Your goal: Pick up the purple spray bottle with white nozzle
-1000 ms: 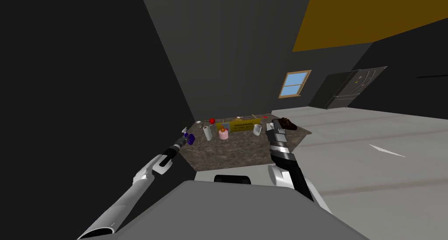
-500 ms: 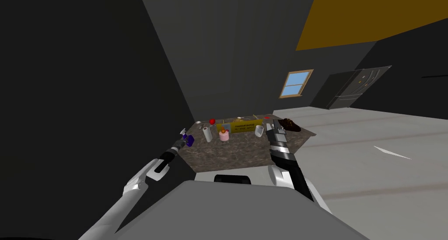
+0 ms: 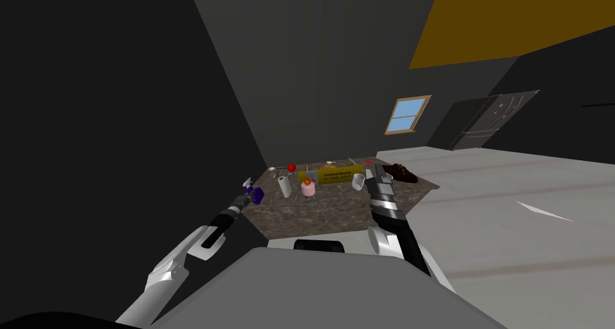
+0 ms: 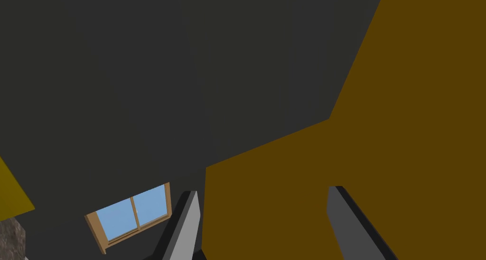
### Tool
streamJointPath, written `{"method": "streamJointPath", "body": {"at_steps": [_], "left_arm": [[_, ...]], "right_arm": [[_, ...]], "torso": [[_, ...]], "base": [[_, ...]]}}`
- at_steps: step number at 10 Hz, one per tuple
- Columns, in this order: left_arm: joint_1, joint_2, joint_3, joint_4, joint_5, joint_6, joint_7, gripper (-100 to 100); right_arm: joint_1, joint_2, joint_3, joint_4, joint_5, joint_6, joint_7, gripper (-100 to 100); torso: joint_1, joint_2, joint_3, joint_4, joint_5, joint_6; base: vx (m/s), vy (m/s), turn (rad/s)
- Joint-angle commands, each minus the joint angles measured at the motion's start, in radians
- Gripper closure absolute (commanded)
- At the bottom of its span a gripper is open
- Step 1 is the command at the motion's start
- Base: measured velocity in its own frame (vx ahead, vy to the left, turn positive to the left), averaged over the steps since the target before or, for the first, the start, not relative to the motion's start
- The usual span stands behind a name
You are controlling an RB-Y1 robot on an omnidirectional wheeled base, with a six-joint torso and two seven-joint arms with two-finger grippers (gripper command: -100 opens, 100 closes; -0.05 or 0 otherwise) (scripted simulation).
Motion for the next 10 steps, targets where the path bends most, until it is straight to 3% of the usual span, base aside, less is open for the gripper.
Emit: {"method": "streamJointPath", "body": {"at_steps": [1,4,5,7,8,9,10], "left_arm": [[0.05,-0.01,0.02,-0.05,-0.011,0.014,0.009,100],[0.087,-0.01,0.02,-0.125,-0.011,0.014,0.009,100],[0.135,-0.025,0.058,-0.154,-0.034,0.037,0.027,100],[0.191,-0.025,0.058,-0.218,-0.034,0.037,0.027,100],[0.194,-0.025,0.058,-0.249,-0.034,0.037,0.027,100],[0.189,-0.027,0.057,-0.232,-0.034,0.042,0.027,100],[0.19,-0.028,0.057,-0.235,-0.034,0.041,0.026,0]], "right_arm": [[0.0,0.0,0.0,0.0,0.0,0.0,0.0,0],[0.0,0.0,0.0,0.0,0.0,0.0,0.0,0],[0.0,0.0,0.0,0.0,0.0,0.0,0.0,0],[0.0,0.0,0.0,0.0,0.0,0.0,0.0,0],[0.0,0.0,0.0,0.0,0.0,0.0,0.0,0],[0.0,0.0,0.0,0.0,0.0,0.0,0.0,0],[0.0,0.0,0.0,0.0,0.0,0.0,0.0,0]], "torso": [[0.0,0.0,0.0,0.0,0.0,0.0],[-0.001,0.002,0.001,0.0,0.0,0.0],[-0.002,0.003,0.002,0.001,0.0,0.001],[0.0,-0.002,-0.001,0.0,0.0,0.001],[-0.001,0.001,0.0,0.0,0.0,0.001],[-0.003,0.003,0.001,0.001,-0.001,0.002],[-0.003,0.003,0.002,0.001,-0.001,0.002]], "base": [[0.085,0.021,0.009],[0.015,0.007,0.005],[0.086,0.022,-0.01],[0.069,0.018,0.006],[-0.005,0.0,0.008],[-0.005,-0.002,0.0],[0.0,0.0,0.0]]}}
